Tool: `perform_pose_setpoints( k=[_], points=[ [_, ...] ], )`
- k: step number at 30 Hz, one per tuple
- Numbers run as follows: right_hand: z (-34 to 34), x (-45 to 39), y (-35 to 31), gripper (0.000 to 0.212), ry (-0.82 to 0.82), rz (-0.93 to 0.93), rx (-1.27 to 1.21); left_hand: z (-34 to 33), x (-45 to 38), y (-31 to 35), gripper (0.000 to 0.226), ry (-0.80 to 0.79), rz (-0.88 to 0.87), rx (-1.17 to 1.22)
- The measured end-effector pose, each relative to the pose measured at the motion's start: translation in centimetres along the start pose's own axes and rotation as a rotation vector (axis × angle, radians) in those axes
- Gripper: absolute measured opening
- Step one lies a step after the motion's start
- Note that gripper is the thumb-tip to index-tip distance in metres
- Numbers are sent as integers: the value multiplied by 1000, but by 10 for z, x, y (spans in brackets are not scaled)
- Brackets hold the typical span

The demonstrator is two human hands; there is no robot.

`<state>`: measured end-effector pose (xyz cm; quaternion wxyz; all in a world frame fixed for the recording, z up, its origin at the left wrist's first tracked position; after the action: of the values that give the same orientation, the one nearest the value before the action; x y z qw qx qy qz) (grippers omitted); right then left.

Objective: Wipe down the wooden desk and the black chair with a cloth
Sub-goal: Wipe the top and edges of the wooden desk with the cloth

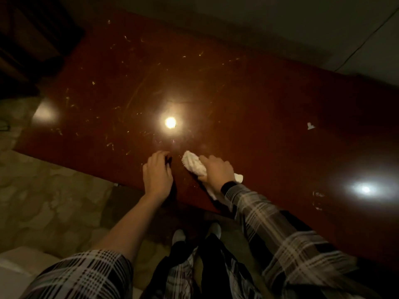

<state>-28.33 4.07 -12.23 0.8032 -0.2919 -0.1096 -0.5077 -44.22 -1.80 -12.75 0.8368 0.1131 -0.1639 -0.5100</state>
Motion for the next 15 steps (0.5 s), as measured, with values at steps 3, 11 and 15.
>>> perform_pose_setpoints(
  k=[3, 11, 15],
  points=[
    [19, -19, 24, 44, 138, -180, -255, 4, 8, -9, 23, 16, 70, 16],
    [-6, -8, -9, 49, 216, -178, 7, -6, 29, -35, 27, -52, 163, 56],
    [-34, 21, -38, 50, 149, -114, 4, 1, 38, -37, 37, -83, 176, 148]
  ],
)
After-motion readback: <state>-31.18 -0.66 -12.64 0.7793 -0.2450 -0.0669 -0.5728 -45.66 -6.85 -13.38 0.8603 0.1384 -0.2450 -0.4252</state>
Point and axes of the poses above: each hand's wrist, its own x-axis away from the middle knuckle, its own z-axis out of the back of the hand, y = z × x, the point moved 2 cm from there along -x, towards the middle knuckle, and after that the axes turned 6 degrees about -x, right-handed, at the moved point
